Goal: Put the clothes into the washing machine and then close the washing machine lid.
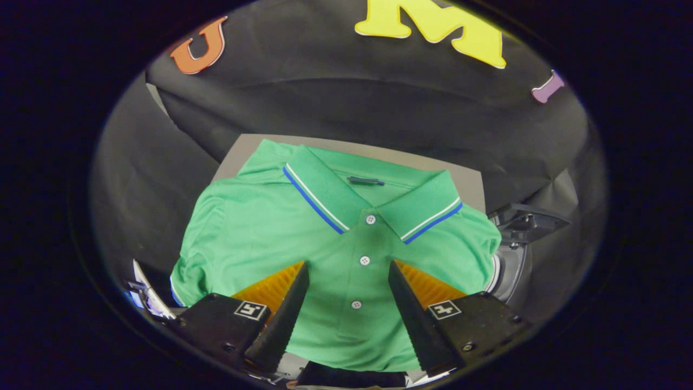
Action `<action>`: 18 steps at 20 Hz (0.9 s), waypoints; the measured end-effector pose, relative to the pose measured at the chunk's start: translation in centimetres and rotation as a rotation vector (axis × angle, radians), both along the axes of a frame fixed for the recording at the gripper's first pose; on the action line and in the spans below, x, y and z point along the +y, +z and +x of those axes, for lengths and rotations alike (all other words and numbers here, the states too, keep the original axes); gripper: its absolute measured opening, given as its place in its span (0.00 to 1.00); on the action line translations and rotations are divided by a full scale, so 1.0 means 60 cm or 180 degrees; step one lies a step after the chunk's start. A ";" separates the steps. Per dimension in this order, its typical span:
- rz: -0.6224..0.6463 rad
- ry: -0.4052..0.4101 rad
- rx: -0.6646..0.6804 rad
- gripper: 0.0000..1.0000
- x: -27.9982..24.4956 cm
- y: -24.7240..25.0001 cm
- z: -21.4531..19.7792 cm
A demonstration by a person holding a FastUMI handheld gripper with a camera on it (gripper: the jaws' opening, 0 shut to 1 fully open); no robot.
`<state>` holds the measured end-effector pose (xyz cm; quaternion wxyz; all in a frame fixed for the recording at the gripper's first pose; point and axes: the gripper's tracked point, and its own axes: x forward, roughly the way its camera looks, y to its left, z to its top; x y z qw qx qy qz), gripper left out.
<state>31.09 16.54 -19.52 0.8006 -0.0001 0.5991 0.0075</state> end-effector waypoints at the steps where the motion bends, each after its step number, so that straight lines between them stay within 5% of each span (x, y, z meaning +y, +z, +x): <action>1: 0.0000 0.0017 0.0023 0.92 0.003 -0.008 -0.002; 10: -0.0068 -0.0084 0.0019 0.84 0.012 -0.013 0.003; 15: 0.0077 0.0044 -0.0194 0.20 0.009 -0.014 0.015; 18: 0.0287 0.0116 -0.0098 0.09 0.009 -0.011 0.006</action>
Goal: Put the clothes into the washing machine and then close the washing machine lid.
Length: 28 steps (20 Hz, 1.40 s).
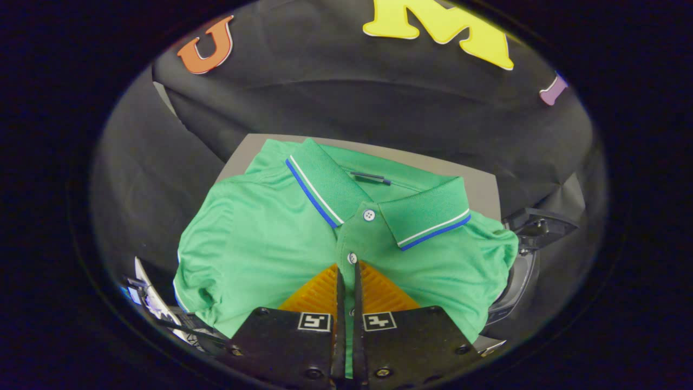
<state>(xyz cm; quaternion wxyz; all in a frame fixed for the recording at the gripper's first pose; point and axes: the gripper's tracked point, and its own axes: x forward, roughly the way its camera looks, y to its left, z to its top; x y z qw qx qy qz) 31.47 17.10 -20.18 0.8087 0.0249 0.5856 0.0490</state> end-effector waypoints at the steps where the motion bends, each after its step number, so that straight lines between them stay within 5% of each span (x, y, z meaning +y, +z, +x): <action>1: 0.0072 -0.0034 0.0051 0.07 -0.001 0.002 -0.002; 11: 0.0092 -0.0024 -0.0210 0.06 -0.014 0.080 0.005; 28: 0.0039 -0.0509 -0.0704 0.06 -0.133 0.232 -0.034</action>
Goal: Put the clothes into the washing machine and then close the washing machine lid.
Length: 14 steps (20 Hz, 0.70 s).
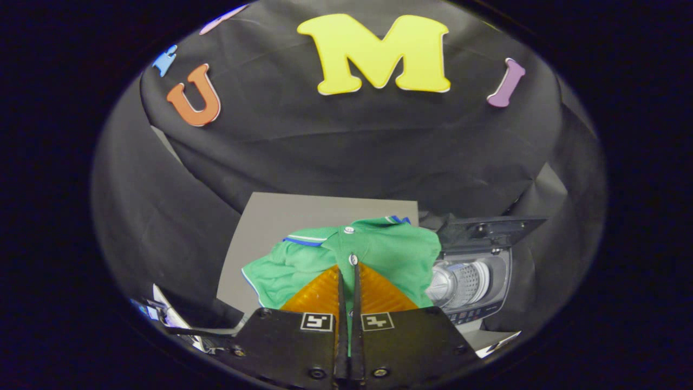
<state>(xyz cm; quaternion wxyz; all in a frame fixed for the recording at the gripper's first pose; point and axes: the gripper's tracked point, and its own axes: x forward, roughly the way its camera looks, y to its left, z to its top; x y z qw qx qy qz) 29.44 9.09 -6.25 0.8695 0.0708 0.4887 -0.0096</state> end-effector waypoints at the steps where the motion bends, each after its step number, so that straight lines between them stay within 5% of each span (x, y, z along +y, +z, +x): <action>1: -0.0007 -0.0040 -0.0034 0.06 -0.012 0.010 -0.004; 14: -0.0164 -0.0758 -0.0264 0.06 -0.228 0.054 -0.129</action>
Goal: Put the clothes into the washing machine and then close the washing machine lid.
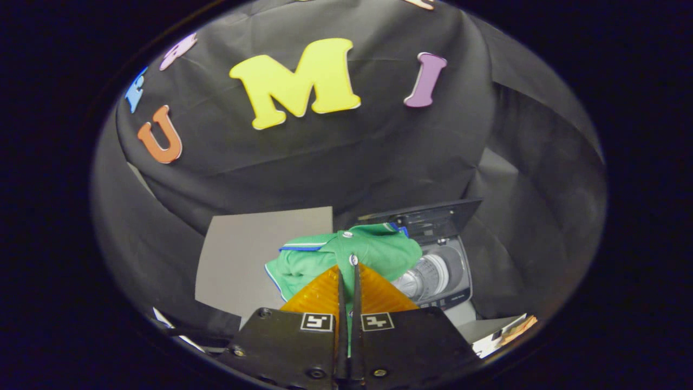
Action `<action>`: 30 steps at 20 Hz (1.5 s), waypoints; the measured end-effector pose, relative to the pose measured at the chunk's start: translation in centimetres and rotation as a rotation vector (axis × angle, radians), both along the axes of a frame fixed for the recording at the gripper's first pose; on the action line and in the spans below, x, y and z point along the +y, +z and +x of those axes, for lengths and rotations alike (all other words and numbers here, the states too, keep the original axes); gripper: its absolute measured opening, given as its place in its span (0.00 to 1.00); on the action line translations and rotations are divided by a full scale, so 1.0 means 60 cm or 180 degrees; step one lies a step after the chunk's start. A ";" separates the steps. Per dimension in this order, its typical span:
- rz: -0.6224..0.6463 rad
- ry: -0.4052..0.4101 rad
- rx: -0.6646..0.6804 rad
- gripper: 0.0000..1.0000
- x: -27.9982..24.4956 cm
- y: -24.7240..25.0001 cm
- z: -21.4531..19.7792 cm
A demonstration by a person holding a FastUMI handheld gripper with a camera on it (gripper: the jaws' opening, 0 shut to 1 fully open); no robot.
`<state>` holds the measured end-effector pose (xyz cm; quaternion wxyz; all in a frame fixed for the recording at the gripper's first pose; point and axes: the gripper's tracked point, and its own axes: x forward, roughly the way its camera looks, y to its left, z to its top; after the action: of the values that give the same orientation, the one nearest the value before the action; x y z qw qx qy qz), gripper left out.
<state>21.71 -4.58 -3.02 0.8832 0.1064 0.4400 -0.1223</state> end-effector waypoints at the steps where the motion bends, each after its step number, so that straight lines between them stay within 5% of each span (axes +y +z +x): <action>1: -0.0013 -0.0050 -0.0011 0.06 -0.019 0.002 -0.009; 9: -0.0097 -0.0520 -0.0120 0.06 -0.164 0.006 -0.077; 16: 0.0197 -0.0654 -0.0202 0.06 -0.209 -0.042 -0.071; 30: 0.0435 -0.0432 -0.0178 0.06 -0.251 -0.235 -0.003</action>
<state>21.50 -19.64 -17.11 0.8755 0.1993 0.4143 -0.1486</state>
